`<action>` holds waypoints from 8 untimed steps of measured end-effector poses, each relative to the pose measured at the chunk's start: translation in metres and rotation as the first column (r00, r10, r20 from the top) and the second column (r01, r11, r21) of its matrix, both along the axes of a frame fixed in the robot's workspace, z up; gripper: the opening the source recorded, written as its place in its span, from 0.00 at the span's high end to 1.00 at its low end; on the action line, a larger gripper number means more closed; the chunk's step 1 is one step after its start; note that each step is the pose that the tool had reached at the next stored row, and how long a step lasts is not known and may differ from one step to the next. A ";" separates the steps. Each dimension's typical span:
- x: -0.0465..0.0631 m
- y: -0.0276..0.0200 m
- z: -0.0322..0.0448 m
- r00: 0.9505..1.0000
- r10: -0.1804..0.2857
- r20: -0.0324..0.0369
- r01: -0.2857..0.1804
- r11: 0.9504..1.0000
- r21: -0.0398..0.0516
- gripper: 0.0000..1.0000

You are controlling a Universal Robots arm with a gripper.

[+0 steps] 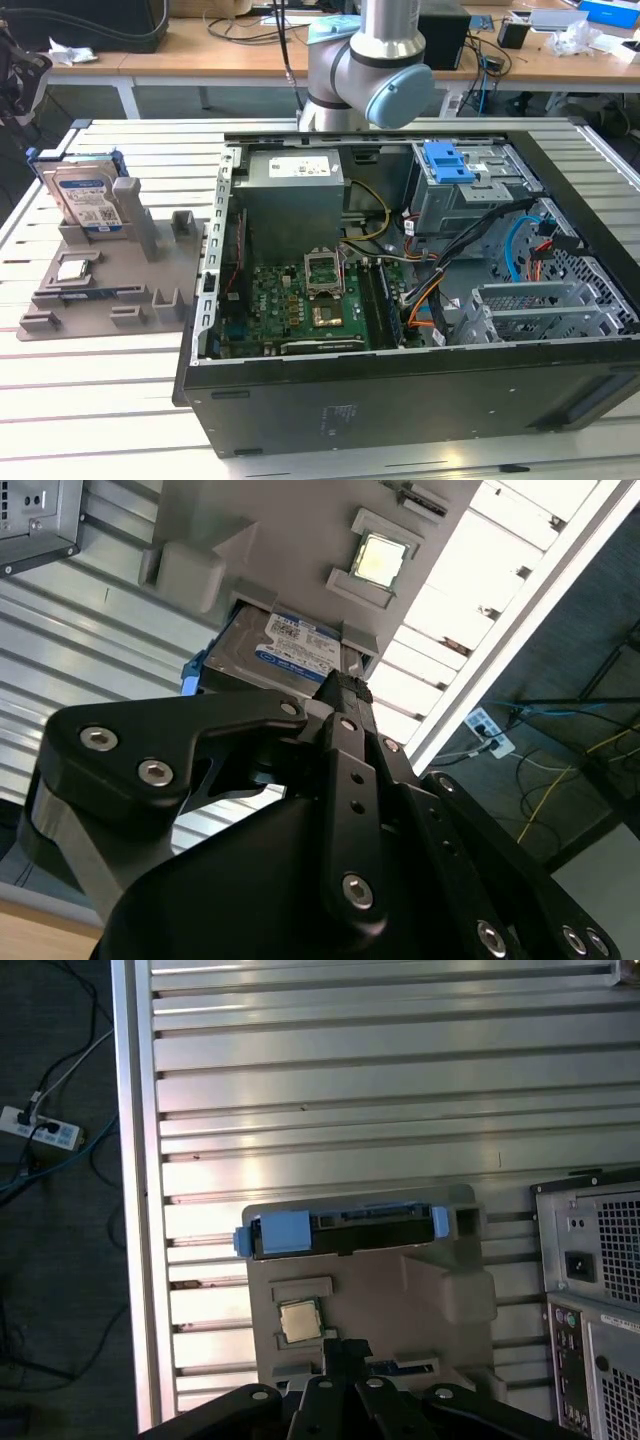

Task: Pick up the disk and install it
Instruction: 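Pick up the disk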

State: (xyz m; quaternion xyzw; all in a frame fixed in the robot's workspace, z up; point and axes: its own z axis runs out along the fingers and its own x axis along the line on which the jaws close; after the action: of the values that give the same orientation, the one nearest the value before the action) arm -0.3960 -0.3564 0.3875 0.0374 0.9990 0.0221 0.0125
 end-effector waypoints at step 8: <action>0.000 0.0000 0.0000 0.982 0.186 0.000 -0.186 0.982 0.000 0.89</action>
State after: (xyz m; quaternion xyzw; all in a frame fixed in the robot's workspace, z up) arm -0.3960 -0.3564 0.3875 -0.0563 0.9981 0.0231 0.0104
